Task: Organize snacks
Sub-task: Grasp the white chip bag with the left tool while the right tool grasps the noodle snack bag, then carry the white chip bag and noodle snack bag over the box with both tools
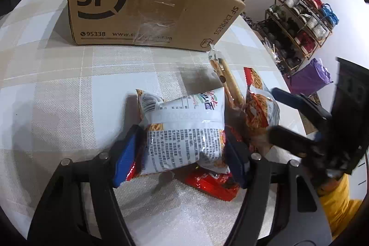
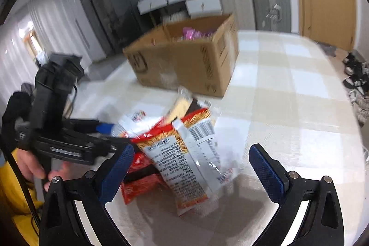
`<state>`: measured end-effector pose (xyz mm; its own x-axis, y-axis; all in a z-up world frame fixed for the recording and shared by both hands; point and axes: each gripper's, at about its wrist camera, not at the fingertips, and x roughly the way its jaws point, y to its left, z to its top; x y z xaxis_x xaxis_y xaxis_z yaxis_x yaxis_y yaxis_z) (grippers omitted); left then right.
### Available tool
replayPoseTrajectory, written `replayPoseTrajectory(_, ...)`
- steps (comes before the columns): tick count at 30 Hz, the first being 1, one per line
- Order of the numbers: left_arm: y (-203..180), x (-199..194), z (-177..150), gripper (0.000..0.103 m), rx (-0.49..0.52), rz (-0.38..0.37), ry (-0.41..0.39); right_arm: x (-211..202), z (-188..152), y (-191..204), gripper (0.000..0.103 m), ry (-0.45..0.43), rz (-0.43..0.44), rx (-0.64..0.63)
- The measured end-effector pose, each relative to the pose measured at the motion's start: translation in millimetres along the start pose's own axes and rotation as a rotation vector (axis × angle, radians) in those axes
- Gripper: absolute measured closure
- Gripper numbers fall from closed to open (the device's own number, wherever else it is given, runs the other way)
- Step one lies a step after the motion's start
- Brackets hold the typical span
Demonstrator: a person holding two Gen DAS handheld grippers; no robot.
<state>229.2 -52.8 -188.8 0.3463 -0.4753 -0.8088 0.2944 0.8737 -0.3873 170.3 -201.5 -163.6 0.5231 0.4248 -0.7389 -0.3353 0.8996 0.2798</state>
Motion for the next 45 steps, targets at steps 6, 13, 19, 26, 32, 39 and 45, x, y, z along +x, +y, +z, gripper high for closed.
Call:
replayPoseTrajectory(6, -1.3, 10.3, 10.0, 0.039, -0.005, -0.003, -0.006, 29.8, -3.5, -0.7, 0.031, 0.082, -0.025, -0.023)
replayPoseTrajectory(13, 6.9, 6.4, 11.4, 0.039, -0.056, 0.013, -0.014, 28.1, -5.7, -0.4, 0.052, 0.086, -0.016, -0.005)
replayPoseTrajectory(19, 15.2, -15.2, 6.7, 0.039, -0.082, 0.017, -0.053, -2.7, -8.8, -3.7, 0.053, 0.002, -0.017, 0.064)
replayPoseTrajectory(26, 10.9, -76.6, -19.3, 0.039, -0.066, 0.025, -0.164, -51.7, 2.5, 19.0, 0.053, -0.106, 0.002, 0.065)
replayPoseTrajectory(32, -10.9, -153.0, -39.3, 0.039, 0.002, 0.133, -0.310, -94.5, 21.0, 56.3, 0.053, -0.201, 0.042, 0.033)
replayPoseTrajectory(39, -34.2, -229.9, -56.2, 0.039, 0.063, 0.162, -0.447, -137.0, 39.2, 107.5, 0.053, -0.277, 0.097, -0.024)
replayPoseTrajectory(45, -54.6, -285.6, -73.6, 0.039, 0.088, 0.164, -0.528, -175.7, 50.0, 149.2, 0.053, -0.348, 0.122, -0.085)
